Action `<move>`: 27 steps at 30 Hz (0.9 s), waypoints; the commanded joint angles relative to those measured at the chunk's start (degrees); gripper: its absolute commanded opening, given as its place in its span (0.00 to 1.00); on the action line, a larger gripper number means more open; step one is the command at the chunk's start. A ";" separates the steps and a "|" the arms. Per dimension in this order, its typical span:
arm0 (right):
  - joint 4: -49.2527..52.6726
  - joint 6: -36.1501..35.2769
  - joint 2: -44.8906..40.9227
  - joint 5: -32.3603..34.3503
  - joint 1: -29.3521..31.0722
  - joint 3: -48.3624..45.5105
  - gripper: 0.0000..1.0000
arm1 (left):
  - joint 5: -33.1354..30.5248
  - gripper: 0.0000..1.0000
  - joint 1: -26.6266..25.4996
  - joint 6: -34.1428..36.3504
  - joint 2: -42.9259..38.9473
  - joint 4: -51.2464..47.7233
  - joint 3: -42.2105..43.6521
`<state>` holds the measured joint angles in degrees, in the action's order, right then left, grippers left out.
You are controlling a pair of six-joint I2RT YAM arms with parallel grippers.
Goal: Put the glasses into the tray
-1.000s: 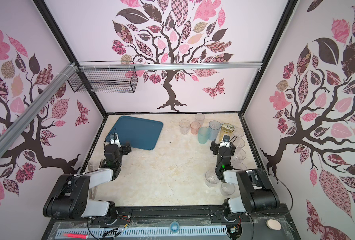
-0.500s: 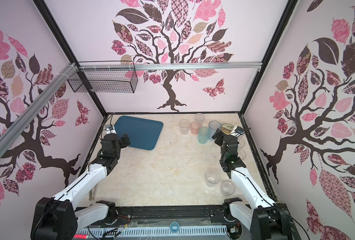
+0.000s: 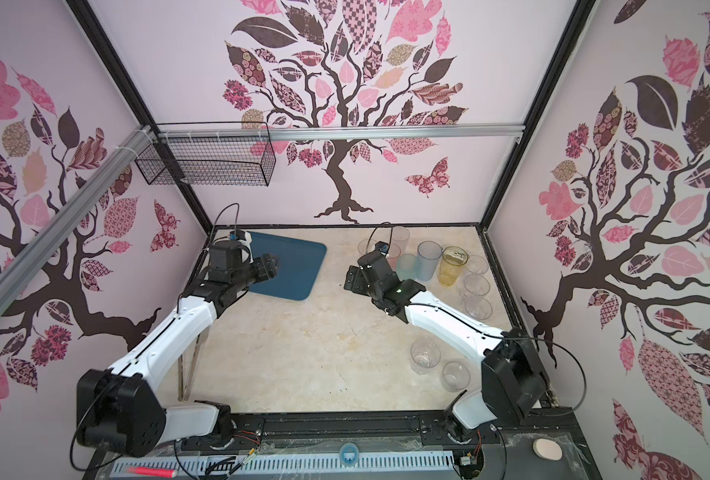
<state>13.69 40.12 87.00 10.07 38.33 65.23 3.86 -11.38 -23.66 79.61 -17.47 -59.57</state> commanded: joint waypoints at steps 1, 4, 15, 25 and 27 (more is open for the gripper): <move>5.00 -0.81 3.70 -4.47 0.06 3.68 0.89 | 2.17 0.75 -2.02 -0.84 6.03 -6.27 -4.15; 4.74 -1.33 4.53 -7.05 0.12 3.40 0.88 | 2.01 0.76 -2.09 -0.40 11.33 -6.63 -6.23; 2.18 -1.23 4.04 -9.84 0.18 -0.22 0.86 | 6.82 0.76 -2.40 -1.88 23.64 -4.62 -6.17; 0.25 0.14 2.43 -9.12 0.21 -3.27 0.87 | 5.32 0.75 -8.32 -3.80 23.71 -1.05 -1.13; 0.25 0.24 2.23 -9.19 0.21 -3.47 0.87 | 6.64 0.74 -9.63 -4.66 24.96 -2.12 -2.19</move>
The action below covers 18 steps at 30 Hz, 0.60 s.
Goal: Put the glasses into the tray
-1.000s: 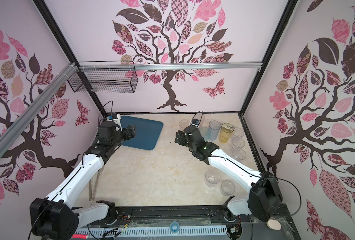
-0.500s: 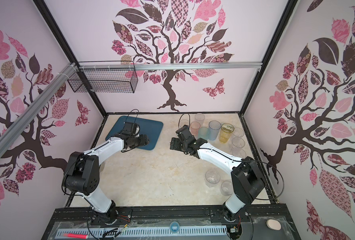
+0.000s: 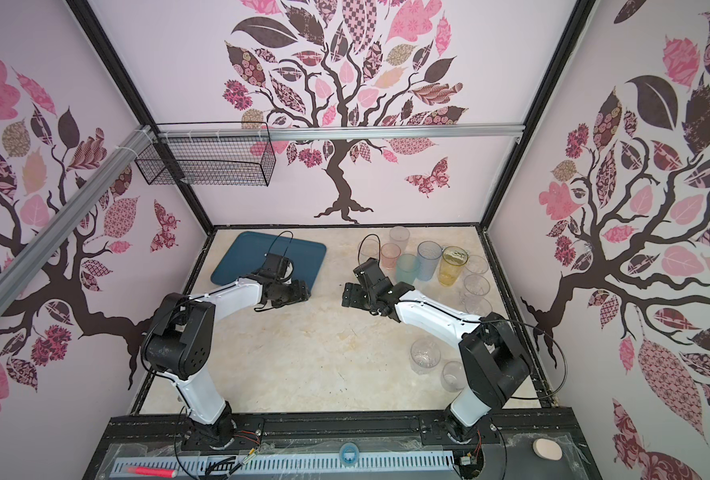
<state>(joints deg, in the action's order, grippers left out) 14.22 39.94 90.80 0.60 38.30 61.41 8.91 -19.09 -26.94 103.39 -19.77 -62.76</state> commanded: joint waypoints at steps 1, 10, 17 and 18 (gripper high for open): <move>-0.28 0.41 -1.66 0.28 0.20 0.19 0.87 | 2.01 0.73 -2.17 -1.86 1.12 -0.35 0.76; -0.61 0.32 -1.34 -0.50 0.23 -0.04 0.87 | -4.61 0.71 -2.45 2.72 -3.17 -7.11 -8.26; 0.00 0.20 -2.35 -0.68 0.22 -0.55 0.87 | -6.11 0.75 -1.23 7.94 8.65 -11.28 -18.75; 0.17 0.07 -2.62 -0.60 0.26 -0.67 0.87 | -5.88 0.75 -1.23 7.93 9.88 -11.32 -19.57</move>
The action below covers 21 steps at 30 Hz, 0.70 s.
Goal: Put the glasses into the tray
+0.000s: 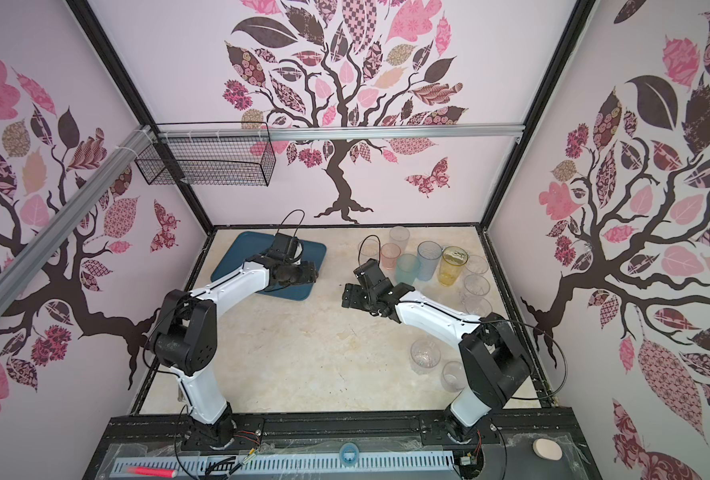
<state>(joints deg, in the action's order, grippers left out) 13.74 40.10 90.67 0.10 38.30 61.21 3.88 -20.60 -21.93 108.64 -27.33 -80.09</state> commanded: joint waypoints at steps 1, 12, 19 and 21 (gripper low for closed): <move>0.92 -0.23 -2.90 0.20 0.19 -0.65 0.87 | -0.55 0.75 0.21 2.90 5.77 -3.57 -2.83; 1.13 -1.99 -4.59 2.86 -0.54 -1.03 0.90 | 3.59 0.77 -5.34 -1.49 6.06 -0.29 4.95; 0.80 -2.38 -7.62 1.23 -5.22 -3.47 0.90 | 6.41 0.77 -11.35 -8.45 0.18 4.70 13.50; 0.85 -2.67 -8.71 0.87 -6.87 -4.52 0.90 | 7.28 0.77 -14.01 -10.85 -0.97 6.41 14.58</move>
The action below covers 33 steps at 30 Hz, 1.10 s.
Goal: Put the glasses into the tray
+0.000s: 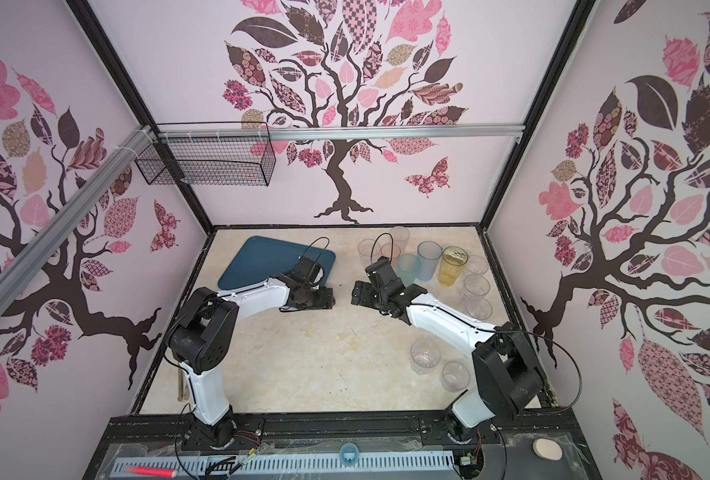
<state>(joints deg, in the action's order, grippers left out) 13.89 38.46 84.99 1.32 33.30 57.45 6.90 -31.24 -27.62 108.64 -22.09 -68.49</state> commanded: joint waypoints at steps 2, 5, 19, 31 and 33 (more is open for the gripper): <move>0.87 -1.29 -3.89 -0.44 -3.10 -1.90 0.90 | 4.40 0.77 -6.21 -7.51 -1.39 1.80 3.29; 1.03 -1.65 -5.37 0.14 -4.30 -3.68 0.91 | 4.36 0.77 -11.01 -9.58 -1.24 2.09 2.70; -1.00 1.40 -0.78 -1.76 -5.75 -3.07 0.82 | -7.34 0.78 -12.23 -5.01 -17.66 -8.75 1.00; 5.01 6.71 18.56 1.34 0.37 7.84 0.63 | -8.29 0.79 5.28 -1.39 -24.83 -6.62 7.69; 5.34 6.22 21.04 1.30 1.42 9.87 0.60 | -9.40 0.79 5.43 -0.98 -25.65 -6.10 8.21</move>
<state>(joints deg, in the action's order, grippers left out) 16.36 43.94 102.56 1.32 33.58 64.18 -0.91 -25.76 -30.35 84.47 -28.91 -61.93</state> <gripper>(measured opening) 0.610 0.789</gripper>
